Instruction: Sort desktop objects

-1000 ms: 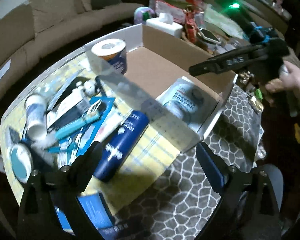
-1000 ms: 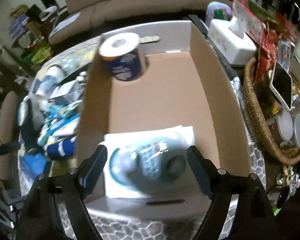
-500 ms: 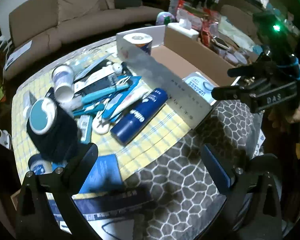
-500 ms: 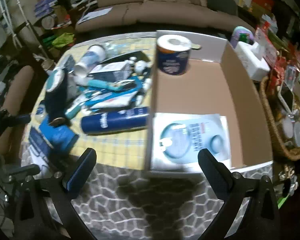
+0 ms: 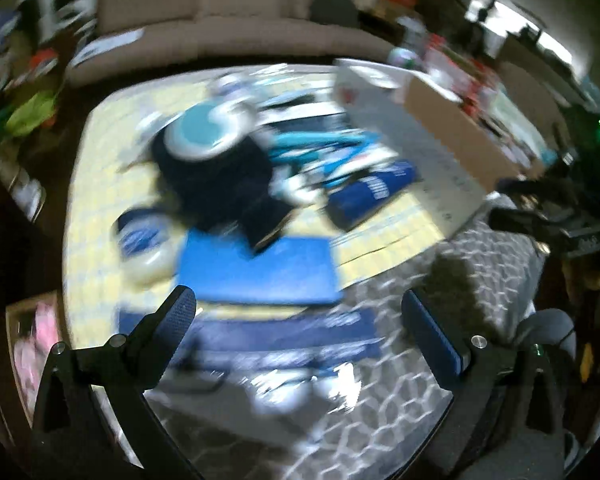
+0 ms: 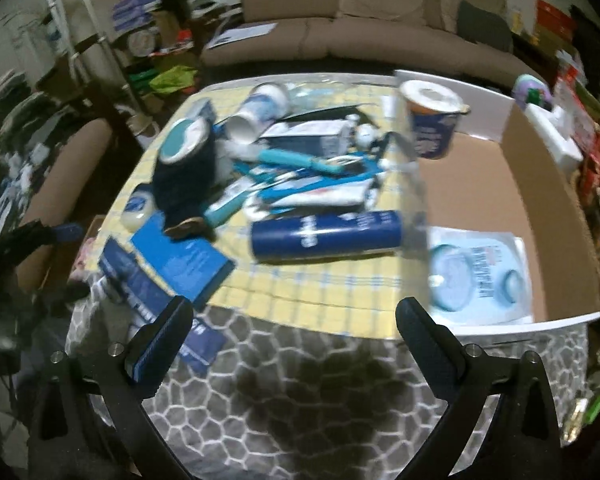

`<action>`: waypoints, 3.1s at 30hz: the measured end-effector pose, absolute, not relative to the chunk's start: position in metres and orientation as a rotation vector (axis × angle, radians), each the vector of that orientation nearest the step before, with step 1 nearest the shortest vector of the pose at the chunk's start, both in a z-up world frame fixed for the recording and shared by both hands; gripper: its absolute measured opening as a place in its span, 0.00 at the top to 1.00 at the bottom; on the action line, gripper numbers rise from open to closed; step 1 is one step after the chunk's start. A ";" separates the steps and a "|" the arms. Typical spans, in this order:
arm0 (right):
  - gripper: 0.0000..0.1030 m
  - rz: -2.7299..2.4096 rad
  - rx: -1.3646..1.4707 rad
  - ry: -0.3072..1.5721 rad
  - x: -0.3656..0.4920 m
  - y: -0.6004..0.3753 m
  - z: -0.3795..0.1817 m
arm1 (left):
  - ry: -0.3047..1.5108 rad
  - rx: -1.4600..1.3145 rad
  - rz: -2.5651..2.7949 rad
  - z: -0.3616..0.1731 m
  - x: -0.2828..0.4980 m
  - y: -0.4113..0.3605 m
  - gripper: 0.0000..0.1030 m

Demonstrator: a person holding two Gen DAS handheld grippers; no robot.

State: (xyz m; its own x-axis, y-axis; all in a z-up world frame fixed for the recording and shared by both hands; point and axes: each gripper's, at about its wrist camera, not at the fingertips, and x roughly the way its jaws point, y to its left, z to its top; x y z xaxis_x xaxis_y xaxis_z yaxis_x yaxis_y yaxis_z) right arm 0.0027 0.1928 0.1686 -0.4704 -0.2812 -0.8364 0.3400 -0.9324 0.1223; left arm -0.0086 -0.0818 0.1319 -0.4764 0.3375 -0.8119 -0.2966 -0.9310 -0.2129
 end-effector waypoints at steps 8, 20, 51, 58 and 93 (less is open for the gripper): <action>0.00 -2.248 1.353 0.200 0.021 0.117 0.098 | -0.378 -1.435 2.457 0.078 0.027 -0.159 0.00; 0.06 -2.157 1.327 0.528 0.027 0.050 0.030 | -0.566 -1.412 2.394 0.043 0.025 -0.162 0.00; 0.46 -1.994 1.295 -0.287 0.047 0.089 0.082 | -0.986 -1.075 2.157 0.055 0.012 -0.147 0.54; 0.46 -1.821 1.368 -0.597 0.043 0.111 0.061 | -0.838 -1.215 2.294 0.067 0.014 -0.132 0.49; 0.15 -1.956 1.239 -0.367 0.036 0.095 0.081 | -1.104 -1.217 2.199 0.035 -0.079 -0.138 0.62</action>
State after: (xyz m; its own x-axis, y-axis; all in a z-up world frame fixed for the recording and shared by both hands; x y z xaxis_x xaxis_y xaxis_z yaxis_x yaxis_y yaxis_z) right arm 0.0357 0.0949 0.0814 -0.2242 -0.7375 -0.6371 0.4564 -0.6570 0.6000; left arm -0.0790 -0.1384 0.0353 -0.5448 0.6520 -0.5273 0.0336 -0.6113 -0.7907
